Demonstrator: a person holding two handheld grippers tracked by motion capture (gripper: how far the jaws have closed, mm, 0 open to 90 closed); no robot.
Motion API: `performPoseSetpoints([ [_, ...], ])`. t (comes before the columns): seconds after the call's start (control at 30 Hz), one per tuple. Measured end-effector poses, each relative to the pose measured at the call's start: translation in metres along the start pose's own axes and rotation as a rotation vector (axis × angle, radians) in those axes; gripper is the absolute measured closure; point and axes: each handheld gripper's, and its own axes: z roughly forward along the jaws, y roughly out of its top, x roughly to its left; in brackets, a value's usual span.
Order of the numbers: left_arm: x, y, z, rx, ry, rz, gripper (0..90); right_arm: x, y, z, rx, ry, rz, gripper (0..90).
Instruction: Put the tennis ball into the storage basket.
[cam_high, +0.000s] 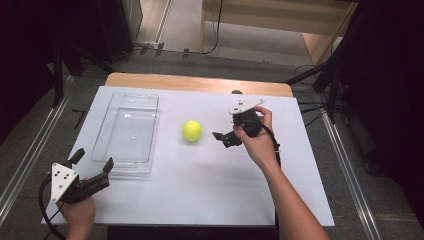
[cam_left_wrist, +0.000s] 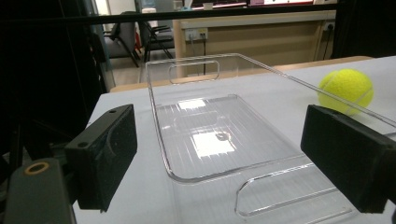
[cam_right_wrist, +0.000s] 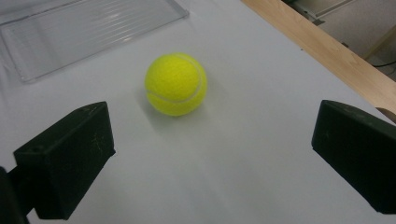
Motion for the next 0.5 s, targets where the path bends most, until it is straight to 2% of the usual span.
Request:
performPoseSetpoints([
  [0.5,0.000,0.000,0.001,-0.001,-0.005,-0.001,11.3,0.004,0.026,0.026,0.047,0.041,-0.030,0.0],
])
